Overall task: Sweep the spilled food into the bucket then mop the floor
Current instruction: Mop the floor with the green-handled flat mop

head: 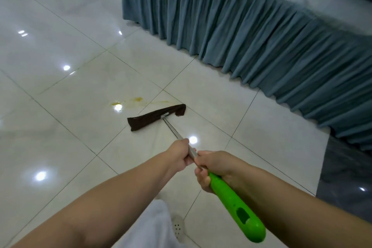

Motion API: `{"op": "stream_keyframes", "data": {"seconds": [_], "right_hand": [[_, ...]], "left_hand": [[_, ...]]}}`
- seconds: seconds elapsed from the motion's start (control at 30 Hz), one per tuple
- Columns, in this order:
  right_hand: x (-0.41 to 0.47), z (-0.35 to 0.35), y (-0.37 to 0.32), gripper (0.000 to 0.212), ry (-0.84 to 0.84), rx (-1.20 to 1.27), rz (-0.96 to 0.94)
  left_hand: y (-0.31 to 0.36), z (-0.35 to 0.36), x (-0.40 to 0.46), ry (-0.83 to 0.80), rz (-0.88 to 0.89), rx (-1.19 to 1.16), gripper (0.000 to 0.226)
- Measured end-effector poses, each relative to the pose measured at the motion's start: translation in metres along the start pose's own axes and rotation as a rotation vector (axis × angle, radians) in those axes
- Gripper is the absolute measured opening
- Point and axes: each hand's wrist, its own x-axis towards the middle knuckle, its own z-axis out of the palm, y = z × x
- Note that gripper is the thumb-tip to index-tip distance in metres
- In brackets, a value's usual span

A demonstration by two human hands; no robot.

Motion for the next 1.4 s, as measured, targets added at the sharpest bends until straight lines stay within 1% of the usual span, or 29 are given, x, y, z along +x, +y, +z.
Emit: {"op": "stream_keyframes", "data": {"seconds": [0.13, 0.27, 0.47, 0.67, 0.83, 0.93, 1.07, 1.2, 1.4], "right_hand": [[0.007, -0.006, -0.025, 0.026, 0.020, -0.010, 0.023], [0.027, 0.000, -0.069, 0.026, 0.005, -0.022, 0.036], [0.067, 0.027, -0.144, 0.027, -0.022, -0.018, 0.051], [0.109, 0.054, -0.214, 0.026, -0.054, 0.008, 0.085], [0.125, 0.053, -0.254, 0.024, -0.071, 0.031, 0.070], [0.125, 0.038, -0.263, 0.023, -0.071, 0.036, 0.061], [0.121, -0.002, -0.267, 0.024, -0.067, -0.003, 0.068], [0.111, -0.059, -0.268, 0.018, -0.079, -0.020, 0.079], [0.090, -0.161, -0.257, 0.019, -0.086, -0.095, 0.088]], "left_hand": [[0.020, 0.011, 0.008, -0.012, -0.014, 0.005, 0.040], [0.063, 0.013, 0.029, 0.004, -0.005, 0.016, 0.016], [0.143, 0.008, 0.071, 0.062, -0.005, 0.042, 0.028], [0.219, -0.002, 0.106, 0.094, -0.007, 0.082, 0.029], [0.258, 0.007, 0.124, 0.116, -0.006, 0.096, 0.030], [0.262, 0.023, 0.128, 0.133, -0.020, 0.107, 0.030], [0.250, 0.057, 0.131, 0.149, -0.041, 0.094, 0.030], [0.226, 0.107, 0.126, 0.159, -0.029, 0.076, 0.030], [0.173, 0.195, 0.121, 0.142, -0.048, 0.041, 0.028]]}}
